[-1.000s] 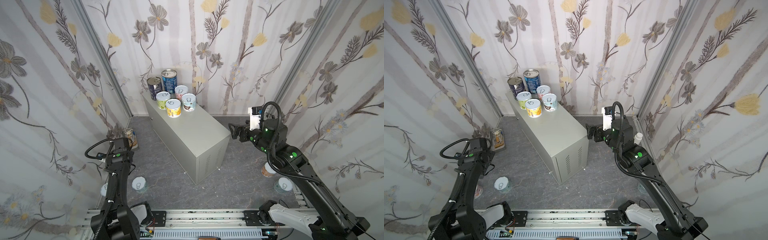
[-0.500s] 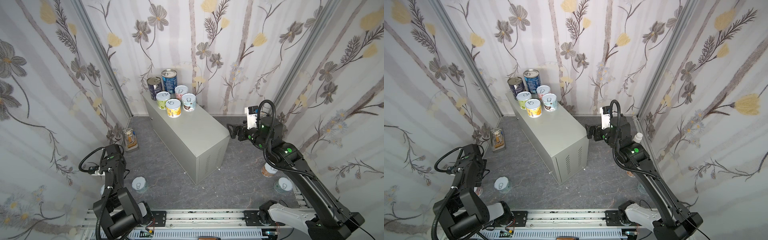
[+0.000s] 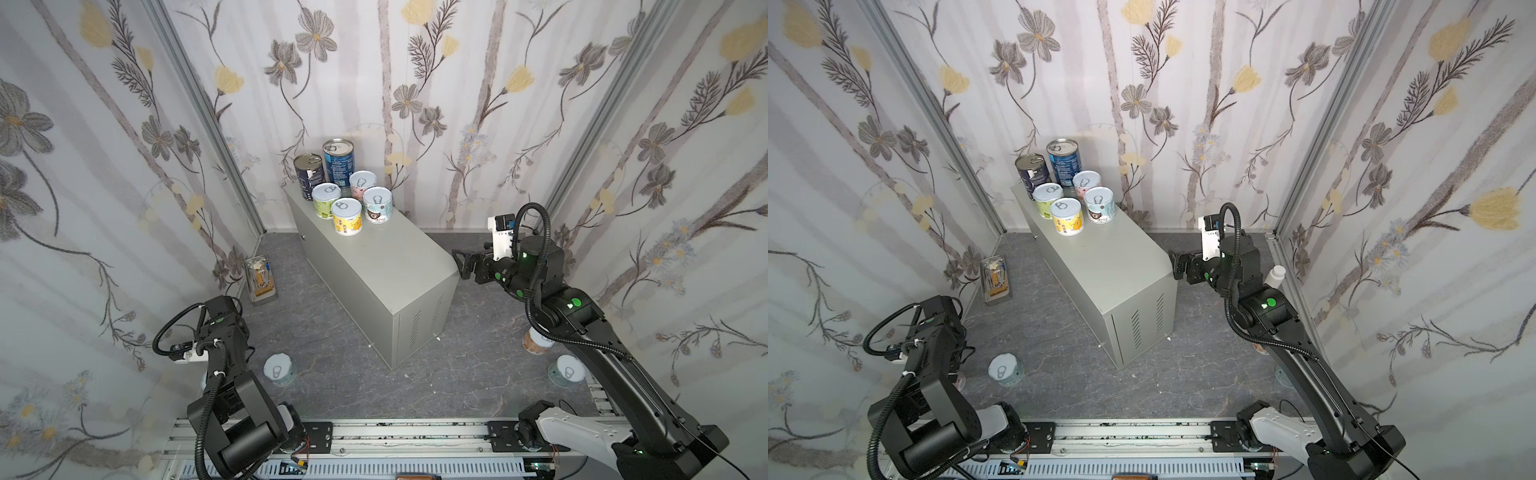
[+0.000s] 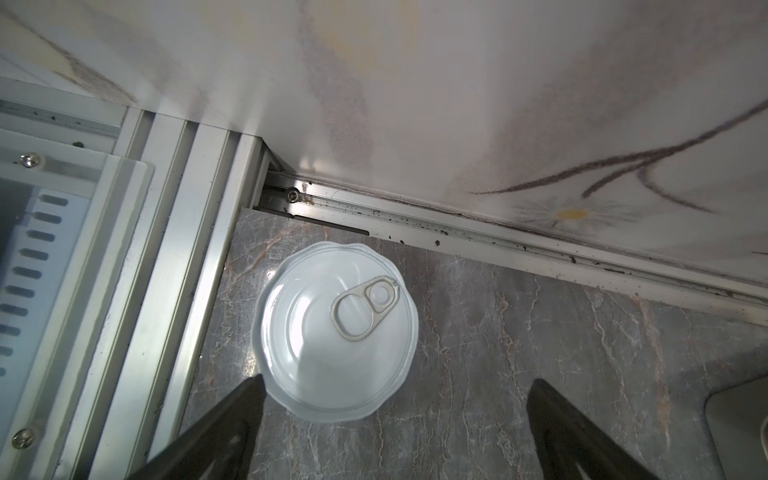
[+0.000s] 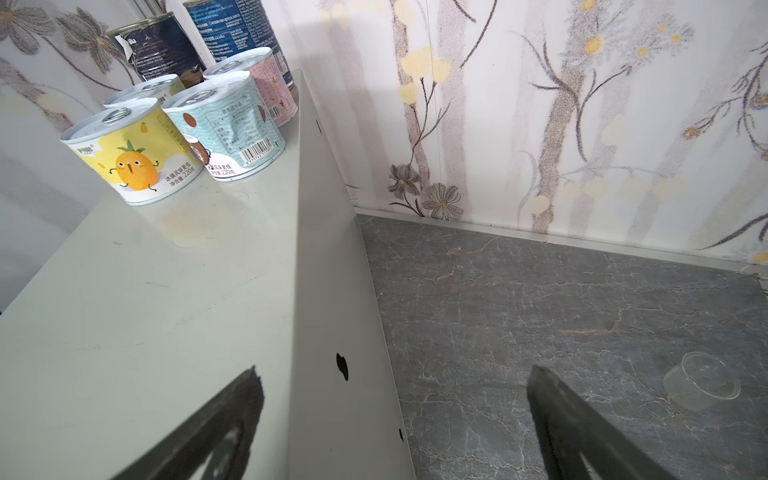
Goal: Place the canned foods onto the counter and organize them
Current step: 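Lower the left gripper down to the pink-labelled can on the floor, then close the left gripper around the pink-labelled floor can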
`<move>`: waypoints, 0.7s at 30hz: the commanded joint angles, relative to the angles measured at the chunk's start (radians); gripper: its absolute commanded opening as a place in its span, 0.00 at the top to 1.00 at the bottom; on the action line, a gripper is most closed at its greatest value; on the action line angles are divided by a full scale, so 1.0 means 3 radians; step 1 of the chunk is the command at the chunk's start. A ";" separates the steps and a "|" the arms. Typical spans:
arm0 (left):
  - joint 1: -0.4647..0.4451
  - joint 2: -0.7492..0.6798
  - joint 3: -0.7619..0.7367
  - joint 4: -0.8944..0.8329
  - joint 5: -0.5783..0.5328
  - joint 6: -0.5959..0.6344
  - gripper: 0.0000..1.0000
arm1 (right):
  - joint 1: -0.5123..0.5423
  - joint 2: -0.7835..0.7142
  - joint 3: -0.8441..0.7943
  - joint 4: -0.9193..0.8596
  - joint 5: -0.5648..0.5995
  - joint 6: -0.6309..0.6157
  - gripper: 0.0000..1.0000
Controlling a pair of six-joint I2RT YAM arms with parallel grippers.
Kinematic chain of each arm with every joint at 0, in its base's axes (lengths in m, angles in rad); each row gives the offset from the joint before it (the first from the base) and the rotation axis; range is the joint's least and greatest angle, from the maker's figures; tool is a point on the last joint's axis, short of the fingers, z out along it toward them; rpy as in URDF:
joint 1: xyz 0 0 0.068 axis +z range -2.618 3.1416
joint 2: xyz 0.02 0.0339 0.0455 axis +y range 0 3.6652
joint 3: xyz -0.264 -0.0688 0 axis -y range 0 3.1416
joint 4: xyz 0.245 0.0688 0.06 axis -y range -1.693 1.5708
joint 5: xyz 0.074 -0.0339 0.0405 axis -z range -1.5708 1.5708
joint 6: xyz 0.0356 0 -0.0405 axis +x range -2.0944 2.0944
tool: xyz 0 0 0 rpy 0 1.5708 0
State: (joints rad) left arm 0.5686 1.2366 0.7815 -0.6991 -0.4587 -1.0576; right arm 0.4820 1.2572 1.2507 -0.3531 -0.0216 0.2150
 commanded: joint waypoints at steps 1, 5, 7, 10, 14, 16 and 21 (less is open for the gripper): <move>0.0040 -0.0018 -0.0037 -0.0005 -0.0193 -0.0028 0.00 | -0.0001 0.0011 0.0004 0.0134 -0.0046 -0.0003 0.00; 0.0127 0.0135 -0.0016 0.0000 -0.0133 -0.0029 0.00 | -0.0001 0.0013 0.0019 0.0111 -0.0076 0.0012 0.00; 0.0181 0.0226 0.0016 0.0002 -0.0085 -0.0028 0.00 | -0.0001 0.0012 0.0021 0.0108 -0.0079 0.0022 0.00; 0.0234 0.0318 0.0043 0.0006 -0.0061 -0.0025 0.00 | -0.0001 0.0002 0.0014 0.0102 -0.0073 0.0024 0.00; 0.0270 0.0362 0.0024 0.0014 -0.0033 -0.0028 0.00 | -0.0001 -0.0001 -0.0006 0.0113 -0.0058 0.0028 0.00; 0.0286 0.0378 0.0016 0.0023 -0.0026 -0.0025 0.00 | -0.0001 0.0011 -0.0002 0.0113 -0.0069 0.0026 0.00; 0.0308 0.0428 -0.0008 0.0040 -0.0001 -0.0023 0.00 | -0.0001 0.0025 0.0019 0.0106 -0.0080 0.0030 0.00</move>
State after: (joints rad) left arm 0.6575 1.3579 0.7826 -0.6868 -0.4488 -1.0573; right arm 0.4820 1.2583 1.2507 -0.3534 -0.0383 0.2199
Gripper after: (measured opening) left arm 0.997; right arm 0.996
